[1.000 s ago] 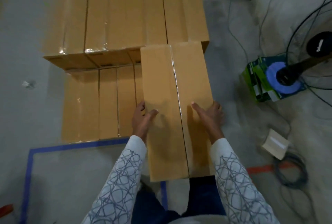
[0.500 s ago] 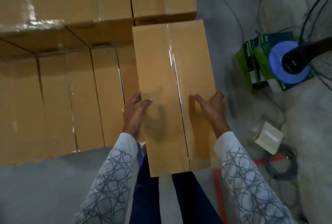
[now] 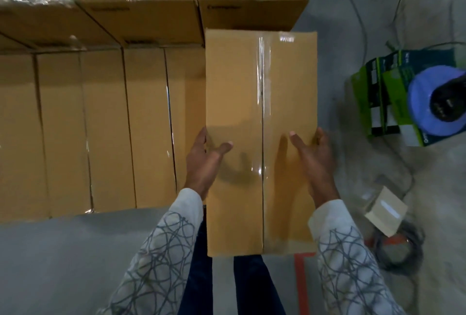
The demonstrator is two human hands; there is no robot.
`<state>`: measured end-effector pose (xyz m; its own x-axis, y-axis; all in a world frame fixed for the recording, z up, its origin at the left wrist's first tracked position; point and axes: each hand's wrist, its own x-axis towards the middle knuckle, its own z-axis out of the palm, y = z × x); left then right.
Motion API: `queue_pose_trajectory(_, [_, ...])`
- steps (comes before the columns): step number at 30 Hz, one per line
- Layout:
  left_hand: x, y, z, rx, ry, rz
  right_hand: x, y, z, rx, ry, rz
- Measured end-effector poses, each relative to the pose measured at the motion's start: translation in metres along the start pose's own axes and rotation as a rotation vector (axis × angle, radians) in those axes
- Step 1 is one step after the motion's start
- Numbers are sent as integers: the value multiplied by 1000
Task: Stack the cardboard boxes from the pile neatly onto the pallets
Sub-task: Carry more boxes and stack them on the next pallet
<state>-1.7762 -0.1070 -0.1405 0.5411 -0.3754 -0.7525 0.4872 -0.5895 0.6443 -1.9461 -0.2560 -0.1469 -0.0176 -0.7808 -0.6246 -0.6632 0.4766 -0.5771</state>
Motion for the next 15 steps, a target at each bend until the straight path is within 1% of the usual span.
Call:
queue_pose_trajectory(2, [-2,3,7,27,7,-10,1,-5,1,-10,19,7])
queue_pose_trajectory(6, [0,6,13,5,3,-1,12,-8,0,-26,38,12])
queue_pose_trajectory(9, [2,9,14,12,-19,17,18,-15,-3,-56,47,-22])
queue_pose_trajectory(15, [12,19,19,-36,1,14,34,-33,-9,-177,40,-113])
